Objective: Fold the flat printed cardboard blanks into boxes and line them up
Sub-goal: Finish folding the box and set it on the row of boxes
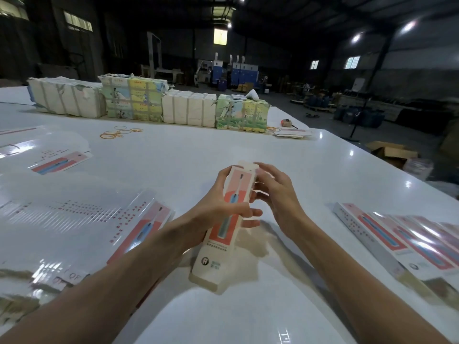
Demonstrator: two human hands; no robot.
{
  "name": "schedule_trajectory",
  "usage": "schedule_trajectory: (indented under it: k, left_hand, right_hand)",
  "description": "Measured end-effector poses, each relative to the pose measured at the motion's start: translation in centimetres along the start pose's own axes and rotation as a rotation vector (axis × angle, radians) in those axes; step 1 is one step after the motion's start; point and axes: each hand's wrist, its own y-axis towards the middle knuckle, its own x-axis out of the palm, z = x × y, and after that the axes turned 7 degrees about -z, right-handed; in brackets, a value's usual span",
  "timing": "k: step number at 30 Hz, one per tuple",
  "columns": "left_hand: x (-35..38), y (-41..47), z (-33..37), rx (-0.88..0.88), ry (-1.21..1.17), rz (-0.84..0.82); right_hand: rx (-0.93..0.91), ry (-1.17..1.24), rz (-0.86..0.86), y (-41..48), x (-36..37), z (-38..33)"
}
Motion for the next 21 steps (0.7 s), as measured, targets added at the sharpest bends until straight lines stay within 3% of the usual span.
schedule_trajectory:
  k: [10, 14, 17, 21]
  left_hand:
    - [0.4, -0.3, 0.1, -0.022, 0.058, -0.018]
    - [0.2, -0.3, 0.0, -0.031, 0.061, -0.004]
    - [0.2, -0.4, 0.0, -0.012, 0.081, -0.055]
    - [0.1, -0.6, -0.1, -0.003, 0.131, -0.044]
  right_hand:
    - [-0.221, -0.226, -0.016, -0.3, -0.7, -0.1]
    - [-0.107, -0.067, -0.105, 0.1, -0.9, -0.5]
    - [-0.008, 0.102, -0.063, 0.2, -1.1, -0.9]
    - [0.05, 0.129, -0.06, 0.3, -1.7, -0.9]
